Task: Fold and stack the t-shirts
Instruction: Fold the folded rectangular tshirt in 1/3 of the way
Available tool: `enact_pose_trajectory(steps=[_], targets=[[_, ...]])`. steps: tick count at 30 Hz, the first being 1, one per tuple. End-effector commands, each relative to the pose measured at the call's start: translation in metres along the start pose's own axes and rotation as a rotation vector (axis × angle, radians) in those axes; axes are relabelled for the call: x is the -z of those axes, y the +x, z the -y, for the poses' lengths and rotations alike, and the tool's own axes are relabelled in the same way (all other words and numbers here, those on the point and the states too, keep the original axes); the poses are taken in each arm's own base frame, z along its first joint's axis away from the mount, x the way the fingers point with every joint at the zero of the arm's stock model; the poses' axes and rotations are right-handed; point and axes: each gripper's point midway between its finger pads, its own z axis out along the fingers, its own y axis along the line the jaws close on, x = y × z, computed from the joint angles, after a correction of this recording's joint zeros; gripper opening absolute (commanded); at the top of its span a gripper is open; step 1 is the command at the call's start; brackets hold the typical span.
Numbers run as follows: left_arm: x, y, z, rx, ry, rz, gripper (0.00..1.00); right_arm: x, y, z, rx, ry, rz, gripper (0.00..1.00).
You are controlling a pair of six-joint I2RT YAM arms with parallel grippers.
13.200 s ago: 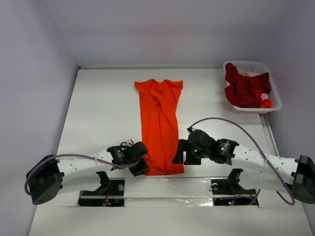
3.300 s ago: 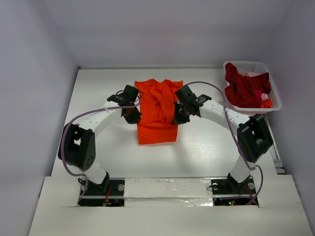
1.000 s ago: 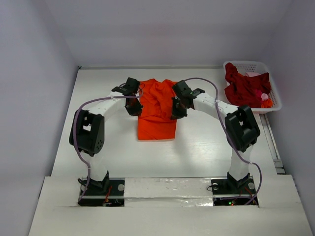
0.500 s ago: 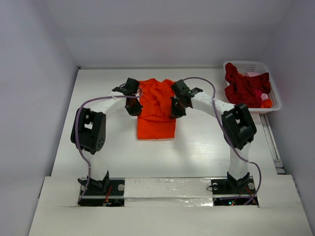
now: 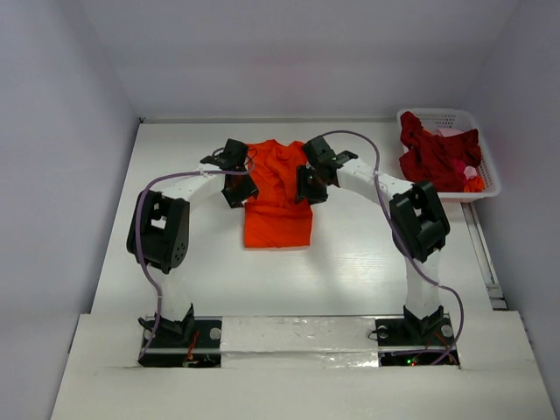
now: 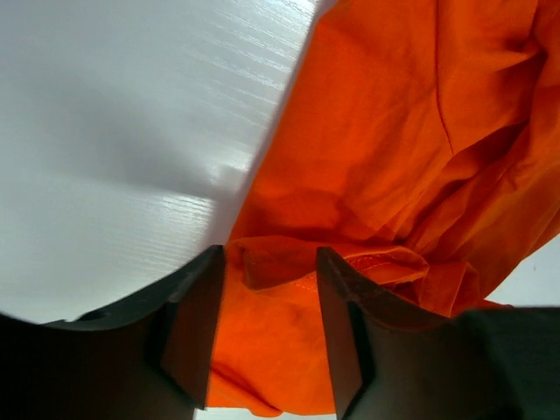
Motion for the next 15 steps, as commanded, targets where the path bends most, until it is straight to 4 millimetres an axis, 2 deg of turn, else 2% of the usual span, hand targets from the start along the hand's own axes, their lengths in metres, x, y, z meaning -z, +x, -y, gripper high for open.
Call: enact_pose_trajectory(steps=[1, 6, 8, 9, 11, 12, 13, 14, 15], targets=[[0.009, -0.008, 0.003, 0.003, 0.015, 0.030, 0.44, 0.013, -0.033, -0.004, 0.008, -0.006, 0.086, 0.49], [0.019, -0.016, 0.002, 0.010, 0.016, 0.051, 0.48, 0.025, -0.045, -0.012, 0.023, -0.017, 0.111, 0.49], [0.031, -0.020, 0.006, 0.012, 0.033, 0.068, 0.46, 0.031, -0.046, -0.014, 0.036, -0.026, 0.116, 0.45], [0.037, -0.022, 0.007, 0.011, 0.038, 0.073, 0.40, 0.039, -0.048, -0.016, 0.039, -0.032, 0.130, 0.43], [0.052, -0.025, 0.010, 0.008, 0.057, 0.089, 0.32, 0.049, -0.049, -0.017, 0.042, -0.039, 0.148, 0.33], [0.057, -0.025, 0.009, 0.001, 0.056, 0.088, 0.22, 0.054, -0.048, -0.017, 0.043, -0.044, 0.152, 0.14], [0.060, -0.024, 0.008, -0.002, 0.055, 0.087, 0.02, 0.060, -0.044, -0.017, 0.043, -0.052, 0.151, 0.05], [0.068, -0.025, 0.009, -0.003, 0.067, 0.094, 0.00, 0.063, -0.042, -0.019, 0.045, -0.063, 0.146, 0.00], [0.071, -0.021, 0.006, -0.005, 0.065, 0.085, 0.00, 0.066, -0.039, -0.018, 0.045, -0.066, 0.142, 0.00]])
